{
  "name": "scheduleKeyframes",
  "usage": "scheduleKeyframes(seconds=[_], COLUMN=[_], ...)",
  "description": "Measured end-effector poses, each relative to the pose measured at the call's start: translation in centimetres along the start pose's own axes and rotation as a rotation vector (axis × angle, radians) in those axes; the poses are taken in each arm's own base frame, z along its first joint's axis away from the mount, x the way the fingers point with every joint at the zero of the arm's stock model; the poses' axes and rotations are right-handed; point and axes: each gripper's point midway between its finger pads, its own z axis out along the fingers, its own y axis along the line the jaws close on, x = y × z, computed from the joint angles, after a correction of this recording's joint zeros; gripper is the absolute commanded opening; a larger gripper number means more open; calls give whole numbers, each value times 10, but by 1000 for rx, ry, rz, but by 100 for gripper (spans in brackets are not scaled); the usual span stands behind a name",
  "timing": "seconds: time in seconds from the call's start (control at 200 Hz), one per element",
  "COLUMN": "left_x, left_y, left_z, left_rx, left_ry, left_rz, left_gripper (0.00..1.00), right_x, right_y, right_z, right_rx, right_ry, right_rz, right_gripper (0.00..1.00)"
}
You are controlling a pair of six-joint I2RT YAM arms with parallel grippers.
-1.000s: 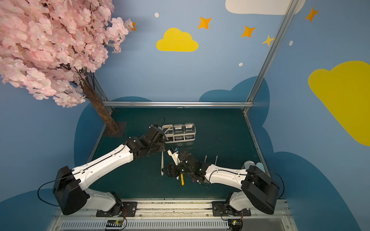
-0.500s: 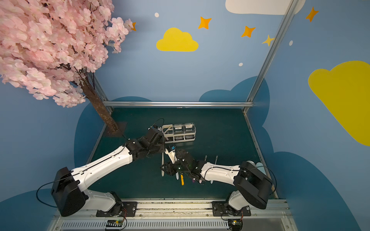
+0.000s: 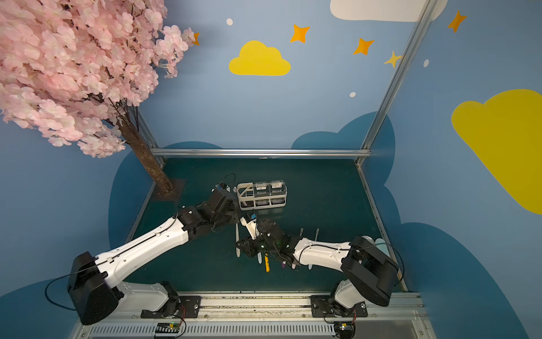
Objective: Place the toothbrush into the toothbrush holder
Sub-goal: Pick up the toothbrush from the center of the board.
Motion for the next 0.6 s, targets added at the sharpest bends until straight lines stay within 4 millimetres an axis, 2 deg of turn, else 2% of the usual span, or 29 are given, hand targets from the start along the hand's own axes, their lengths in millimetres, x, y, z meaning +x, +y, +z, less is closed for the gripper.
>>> scheduleKeyframes(seconds=[0.105,0.31,0.516,0.601], left_x=[-1,-3,-4,-4], left_y=[2,3,2,2], left_z=[-2,-2,-3,-3], left_rx=[0,-2,4,4], left_ry=[-14,-26,-32,-32], left_rz=[-4,-8,-15,-16], left_gripper=[2,6,12,20], right_x=[0,1,1,1], right_y=[0,-2,-7,-7], right_z=[1,1,1,1], right_rx=[-2,5,22,25], right_ry=[2,6,3,4], right_rz=[1,25,41,42], right_gripper=[20,10,7,4])
